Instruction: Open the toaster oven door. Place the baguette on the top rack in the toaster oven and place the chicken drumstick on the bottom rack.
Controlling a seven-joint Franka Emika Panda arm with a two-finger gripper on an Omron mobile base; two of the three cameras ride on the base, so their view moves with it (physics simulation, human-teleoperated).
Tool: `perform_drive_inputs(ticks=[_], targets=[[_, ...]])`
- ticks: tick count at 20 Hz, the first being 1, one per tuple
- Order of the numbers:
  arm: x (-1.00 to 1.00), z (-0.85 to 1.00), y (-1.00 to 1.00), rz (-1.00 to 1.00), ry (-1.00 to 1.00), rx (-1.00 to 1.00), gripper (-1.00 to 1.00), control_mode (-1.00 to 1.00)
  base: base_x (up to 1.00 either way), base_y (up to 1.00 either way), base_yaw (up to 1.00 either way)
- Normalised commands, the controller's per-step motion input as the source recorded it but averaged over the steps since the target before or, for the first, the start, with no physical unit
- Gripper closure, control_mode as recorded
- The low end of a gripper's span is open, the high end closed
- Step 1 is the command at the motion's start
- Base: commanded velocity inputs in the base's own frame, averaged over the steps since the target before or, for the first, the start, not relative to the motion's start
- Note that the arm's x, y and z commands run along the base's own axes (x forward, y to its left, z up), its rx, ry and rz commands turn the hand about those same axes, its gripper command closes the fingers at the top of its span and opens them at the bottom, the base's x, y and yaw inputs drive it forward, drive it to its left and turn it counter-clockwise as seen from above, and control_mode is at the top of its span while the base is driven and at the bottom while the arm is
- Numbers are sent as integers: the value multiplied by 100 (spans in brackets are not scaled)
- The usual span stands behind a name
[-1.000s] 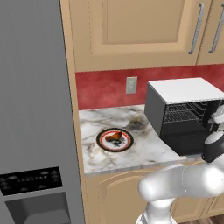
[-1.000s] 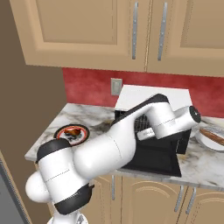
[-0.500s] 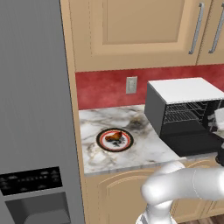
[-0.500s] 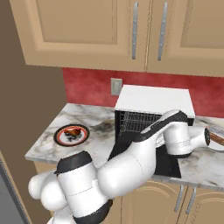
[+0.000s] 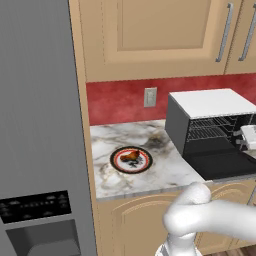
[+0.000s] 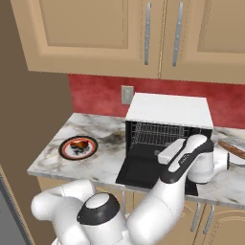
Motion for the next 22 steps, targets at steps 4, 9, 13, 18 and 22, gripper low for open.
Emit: perform_drive_inputs(ticks=[4,9,13,18,22], targets=[[0,-22,41,0,-10,4,-100,-100,0,0,0],[0,-18,9,-1,-6,0,-100,-100,0,0,0],[0,0,0,-7,-2,0,-100,-100,0,0,0],[6,0,0,-6,0,0,-100,-100,0,0,0],[33,-8,0,0,0,0,-100,-100,0,0,0]])
